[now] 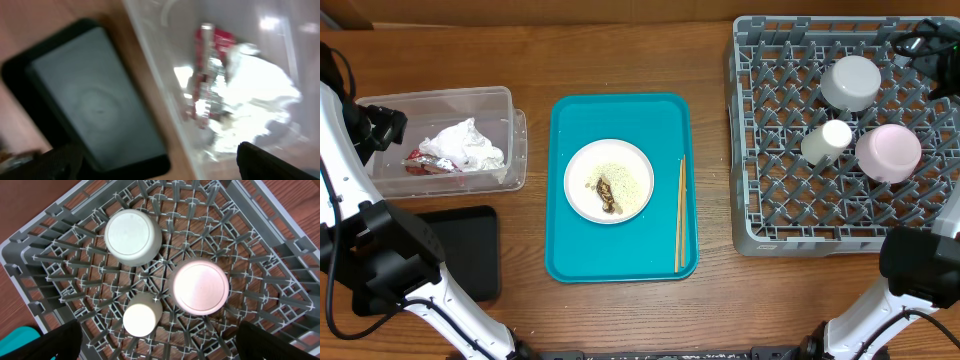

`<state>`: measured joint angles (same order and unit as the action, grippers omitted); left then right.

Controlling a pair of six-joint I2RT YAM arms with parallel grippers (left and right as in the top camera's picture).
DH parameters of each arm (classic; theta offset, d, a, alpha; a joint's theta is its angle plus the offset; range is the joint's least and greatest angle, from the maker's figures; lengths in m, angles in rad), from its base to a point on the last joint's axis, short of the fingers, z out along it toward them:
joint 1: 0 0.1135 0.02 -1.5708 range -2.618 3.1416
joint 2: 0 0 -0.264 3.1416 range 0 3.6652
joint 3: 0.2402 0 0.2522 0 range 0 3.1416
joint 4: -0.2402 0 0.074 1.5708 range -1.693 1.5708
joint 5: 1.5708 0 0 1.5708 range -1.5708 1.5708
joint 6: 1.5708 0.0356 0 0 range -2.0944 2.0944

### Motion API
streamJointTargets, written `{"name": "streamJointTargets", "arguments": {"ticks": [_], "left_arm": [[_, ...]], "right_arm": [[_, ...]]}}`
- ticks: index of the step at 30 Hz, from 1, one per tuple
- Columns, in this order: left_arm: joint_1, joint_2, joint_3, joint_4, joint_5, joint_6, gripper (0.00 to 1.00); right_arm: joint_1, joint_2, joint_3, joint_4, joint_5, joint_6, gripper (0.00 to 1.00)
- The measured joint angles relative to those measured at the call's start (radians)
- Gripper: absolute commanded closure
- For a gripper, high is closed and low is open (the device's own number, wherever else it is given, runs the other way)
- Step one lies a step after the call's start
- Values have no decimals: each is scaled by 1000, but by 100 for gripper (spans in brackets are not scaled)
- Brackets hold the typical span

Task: Sort waste into correct bins and load items into the dishwasher
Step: 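Reach the left gripper over the teal tray toward the white plate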

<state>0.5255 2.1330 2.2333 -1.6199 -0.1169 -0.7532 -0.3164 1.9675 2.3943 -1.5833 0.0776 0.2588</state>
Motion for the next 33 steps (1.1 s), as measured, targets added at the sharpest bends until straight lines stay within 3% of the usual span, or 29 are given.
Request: {"name": "streamJointTargets", "arguments": {"ticks": [7,13,17,25,33], "left_arm": [[0,-1,-1,-68,236,16,0],[-14,-1,-1,-67,507,191,0],[-59,-3,-1,-66,574,283,0],[-295,-82,-2,-28,465,329,0],[-658,-183,-2,39,184,220,0]], "right_arm": [[2,0,0,0,-4,0,0],[2,0,0,-1,-5,0,0],[2,0,0,-1,-10,0,0],[2,0,0,-2,-11,0,0],[2,0,0,-2,-11,0,0]]}}
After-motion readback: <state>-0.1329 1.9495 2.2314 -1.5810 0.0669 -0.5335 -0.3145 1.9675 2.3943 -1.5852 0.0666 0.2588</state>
